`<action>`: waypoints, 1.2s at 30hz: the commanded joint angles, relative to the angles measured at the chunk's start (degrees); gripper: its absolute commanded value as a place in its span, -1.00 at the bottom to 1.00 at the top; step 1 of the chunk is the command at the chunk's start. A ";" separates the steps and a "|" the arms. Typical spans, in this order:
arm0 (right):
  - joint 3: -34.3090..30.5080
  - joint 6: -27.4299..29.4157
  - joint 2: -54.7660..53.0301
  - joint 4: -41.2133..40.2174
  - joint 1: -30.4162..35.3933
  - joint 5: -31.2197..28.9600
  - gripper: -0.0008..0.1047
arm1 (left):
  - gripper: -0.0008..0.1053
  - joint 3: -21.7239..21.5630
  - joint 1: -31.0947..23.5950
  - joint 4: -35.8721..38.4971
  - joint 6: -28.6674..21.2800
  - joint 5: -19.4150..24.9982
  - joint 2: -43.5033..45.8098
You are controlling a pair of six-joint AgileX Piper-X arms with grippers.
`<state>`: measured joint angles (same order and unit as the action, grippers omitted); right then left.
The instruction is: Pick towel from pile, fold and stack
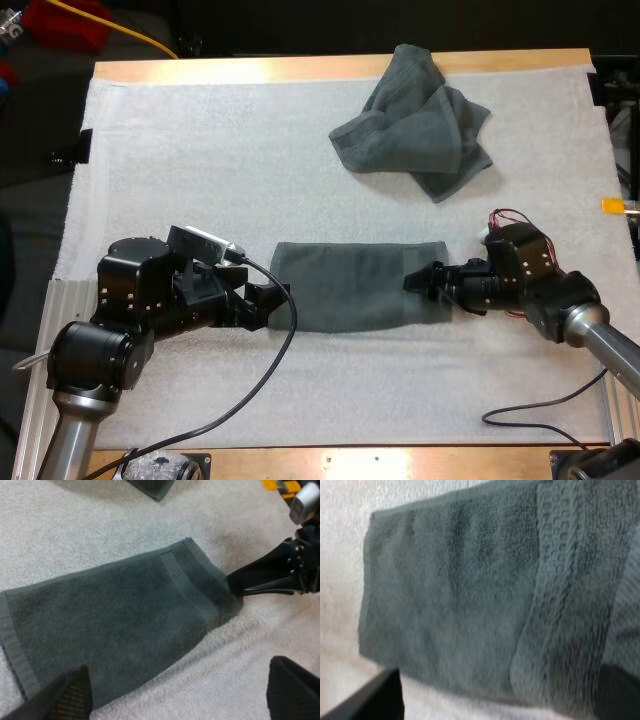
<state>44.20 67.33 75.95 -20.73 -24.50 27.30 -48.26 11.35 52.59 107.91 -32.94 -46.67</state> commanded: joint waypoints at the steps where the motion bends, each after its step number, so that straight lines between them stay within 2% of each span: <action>1: 0.27 0.96 0.85 -0.54 0.14 -0.12 0.45 | 0.33 -0.43 0.15 0.02 0.11 -0.79 0.38; 15: 0.27 1.17 6.79 -0.54 0.14 0.79 0.45 | 0.33 -0.43 0.15 0.25 0.11 -2.07 0.38; 22: 0.27 3.38 4.21 -0.54 0.14 1.86 0.45 | 0.33 -0.43 0.15 0.25 0.11 -4.56 0.38; 29: 0.27 4.28 -3.44 -5.02 0.14 -3.45 0.45 | 0.33 -0.43 0.15 0.50 0.11 -5.57 0.38; 36: 0.27 6.26 -10.61 -12.65 0.14 -8.82 0.45 | 0.33 -0.43 0.15 4.08 -0.03 -5.44 2.47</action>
<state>44.17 72.69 65.79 -32.14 -24.50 18.98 -48.26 11.35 56.50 108.04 -38.04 -44.90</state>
